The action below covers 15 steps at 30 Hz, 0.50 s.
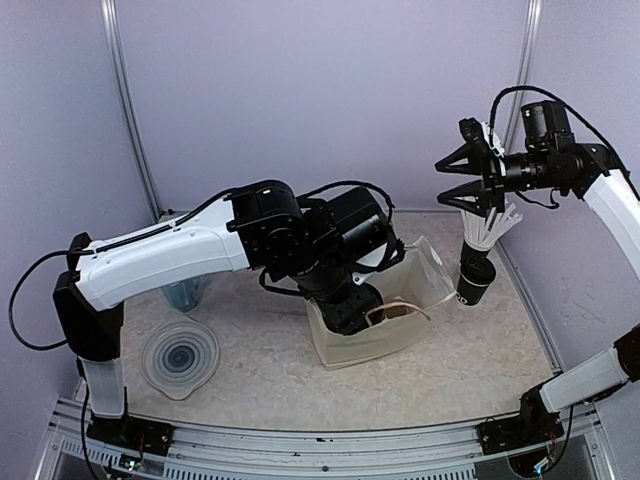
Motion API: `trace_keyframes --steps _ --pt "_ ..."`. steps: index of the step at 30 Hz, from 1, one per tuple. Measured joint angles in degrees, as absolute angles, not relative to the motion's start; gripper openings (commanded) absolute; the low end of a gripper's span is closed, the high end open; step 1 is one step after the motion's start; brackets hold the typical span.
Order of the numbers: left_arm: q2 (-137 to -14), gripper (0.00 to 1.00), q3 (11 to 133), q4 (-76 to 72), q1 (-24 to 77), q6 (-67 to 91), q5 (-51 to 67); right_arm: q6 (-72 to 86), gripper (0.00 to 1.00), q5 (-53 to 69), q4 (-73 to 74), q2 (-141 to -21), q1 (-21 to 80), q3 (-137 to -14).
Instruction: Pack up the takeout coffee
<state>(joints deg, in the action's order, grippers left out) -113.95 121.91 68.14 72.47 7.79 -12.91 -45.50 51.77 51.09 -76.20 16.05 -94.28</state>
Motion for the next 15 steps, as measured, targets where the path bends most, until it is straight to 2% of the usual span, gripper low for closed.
trace_keyframes --steps 6,15 --pt "-111.92 0.58 118.02 72.18 80.18 10.39 -17.74 -42.22 0.67 48.97 43.57 -76.20 15.94 -87.29" --pt "-111.35 0.58 117.25 75.72 90.74 13.76 -25.93 -42.19 0.66 48.36 41.25 -76.99 15.94 -78.76"
